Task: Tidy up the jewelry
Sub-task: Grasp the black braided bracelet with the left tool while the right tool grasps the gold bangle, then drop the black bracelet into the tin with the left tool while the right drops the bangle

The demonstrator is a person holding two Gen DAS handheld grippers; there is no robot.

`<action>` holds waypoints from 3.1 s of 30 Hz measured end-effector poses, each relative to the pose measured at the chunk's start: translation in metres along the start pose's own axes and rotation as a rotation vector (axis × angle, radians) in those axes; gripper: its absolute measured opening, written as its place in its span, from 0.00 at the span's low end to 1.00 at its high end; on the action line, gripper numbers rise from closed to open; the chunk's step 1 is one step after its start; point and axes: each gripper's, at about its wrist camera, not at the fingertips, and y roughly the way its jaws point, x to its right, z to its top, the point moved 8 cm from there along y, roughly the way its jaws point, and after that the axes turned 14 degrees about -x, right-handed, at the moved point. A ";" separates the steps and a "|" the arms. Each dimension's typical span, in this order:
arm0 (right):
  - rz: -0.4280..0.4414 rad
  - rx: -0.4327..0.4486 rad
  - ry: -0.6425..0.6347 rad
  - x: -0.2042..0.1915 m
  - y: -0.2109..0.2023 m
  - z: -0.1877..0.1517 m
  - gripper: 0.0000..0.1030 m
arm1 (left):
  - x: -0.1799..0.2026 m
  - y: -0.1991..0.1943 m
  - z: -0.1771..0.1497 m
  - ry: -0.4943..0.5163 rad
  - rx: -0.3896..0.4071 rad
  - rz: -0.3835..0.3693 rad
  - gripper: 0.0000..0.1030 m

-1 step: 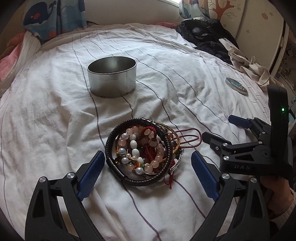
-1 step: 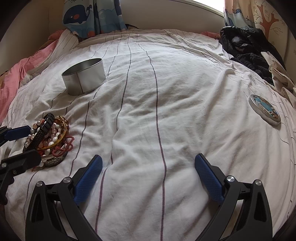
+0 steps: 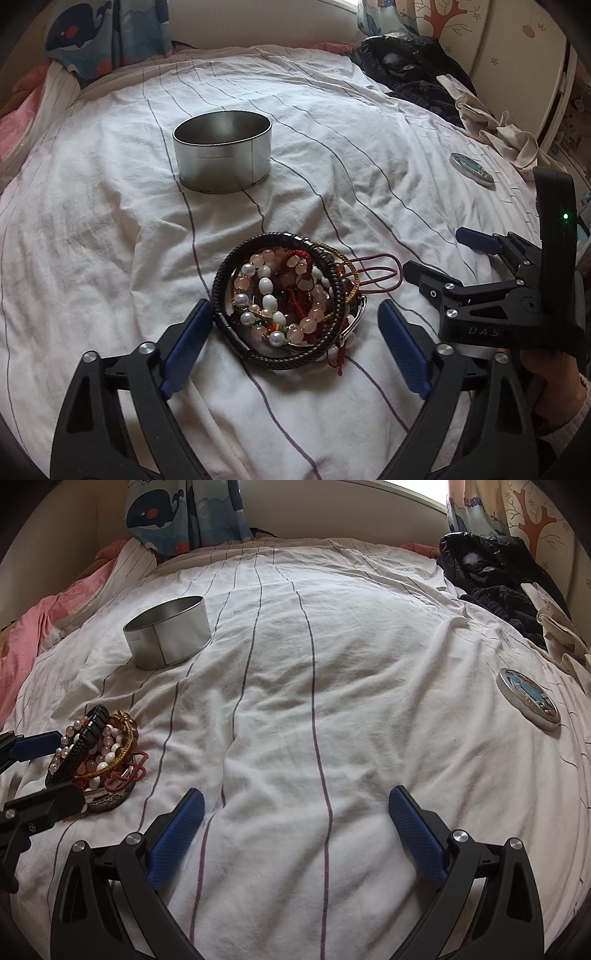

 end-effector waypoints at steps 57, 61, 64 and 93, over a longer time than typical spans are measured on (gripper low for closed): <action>0.519 -0.119 -0.098 -0.021 -0.001 0.072 0.33 | -0.073 -0.017 0.021 -0.277 0.053 -0.031 0.27; 0.433 -0.133 -0.122 -0.020 0.011 0.067 0.56 | -0.074 -0.014 0.022 -0.284 0.048 -0.030 0.29; 0.359 -0.172 -0.157 -0.026 0.026 0.063 0.56 | -0.077 -0.010 0.022 -0.302 0.043 -0.037 0.30; 0.885 0.031 -0.057 -0.034 -0.050 0.103 0.04 | -0.041 -0.064 0.051 -0.206 0.156 -0.124 0.10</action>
